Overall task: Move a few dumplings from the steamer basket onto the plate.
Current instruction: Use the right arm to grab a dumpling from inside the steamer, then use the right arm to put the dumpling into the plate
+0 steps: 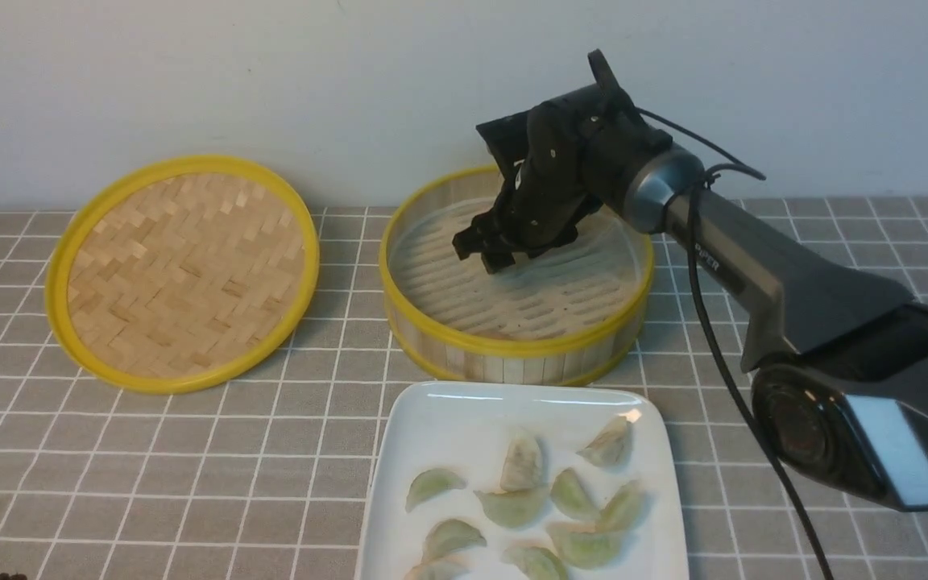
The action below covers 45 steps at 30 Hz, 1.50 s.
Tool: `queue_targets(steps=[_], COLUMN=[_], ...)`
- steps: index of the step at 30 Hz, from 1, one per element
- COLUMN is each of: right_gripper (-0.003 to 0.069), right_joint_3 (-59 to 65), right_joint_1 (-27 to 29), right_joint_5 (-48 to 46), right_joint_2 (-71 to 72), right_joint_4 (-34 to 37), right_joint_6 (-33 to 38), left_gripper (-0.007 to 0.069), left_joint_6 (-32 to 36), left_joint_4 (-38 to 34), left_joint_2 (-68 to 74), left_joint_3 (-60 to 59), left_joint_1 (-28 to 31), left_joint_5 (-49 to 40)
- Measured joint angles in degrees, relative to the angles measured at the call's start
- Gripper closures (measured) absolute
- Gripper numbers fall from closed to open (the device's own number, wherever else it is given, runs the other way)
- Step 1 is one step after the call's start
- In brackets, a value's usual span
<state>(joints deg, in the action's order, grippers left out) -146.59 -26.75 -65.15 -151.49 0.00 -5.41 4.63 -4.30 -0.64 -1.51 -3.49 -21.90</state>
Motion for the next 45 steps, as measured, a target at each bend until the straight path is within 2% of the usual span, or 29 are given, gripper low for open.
queue_targets(steps=[1, 3, 11, 16, 21, 28, 33, 38, 41, 45], right_gripper=[0.0388, 0.0454, 0.045, 0.045, 0.045, 0.045, 0.045, 0.045, 0.0417, 0.0307], right_joint_3=[0.0, -0.1, -3.6, -2.5, 9.7, 40.7, 50.9, 53.3, 53.3, 53.3], right_joint_1=[0.0, 0.0, 0.0, -0.3, -2.8, -9.9, -11.5, -11.5, -11.5, -11.5], right_joint_5=[-0.1, -0.7, -6.4, -6.6, -6.6, -6.5, -6.5, -6.1, -5.6, -4.9], right_joint_2=[0.0, 0.0, 1.6, 6.7, 17.0, 35.9, 39.9, 38.8, 37.1, 36.5], right_joint_4=[0.0, 0.0, 1.0, 7.9, 9.3, 9.1, 9.9, 10.0, 10.0, 10.0], right_joint_6=[0.1, 0.1, 0.1, 0.1, 1.6, 4.8, 3.1, 2.7, 2.7, 2.7], left_gripper=[0.0629, 0.0629, 0.0629, 0.0629, 0.0629, 0.0629, 0.0629, 0.0629, 0.0629, 0.0629], left_joint_6=[0.0, 0.0, 0.0, 0.0, 0.0, 0.0, 0.0, 0.0, 0.0, 0.0], left_joint_4=[0.0, 0.0, 0.0, 0.0, 0.0, 0.0, 0.0, 0.0, 0.0, 0.0], left_joint_2=[0.0, 0.0, 0.0, 0.0, 0.0, 0.0, 0.0, 0.0, 0.0, 0.0], left_joint_3=[0.0, 0.0, 0.0, 0.0, 0.0, 0.0, 0.0, 0.0, 0.0, 0.0], left_joint_1=[0.0, 0.0, 0.0, 0.0, 0.0, 0.0, 0.0, 0.0, 0.0, 0.0], left_joint_5=[0.0, 0.0, 0.0, 0.0, 0.0, 0.0, 0.0, 0.0, 0.0, 0.0])
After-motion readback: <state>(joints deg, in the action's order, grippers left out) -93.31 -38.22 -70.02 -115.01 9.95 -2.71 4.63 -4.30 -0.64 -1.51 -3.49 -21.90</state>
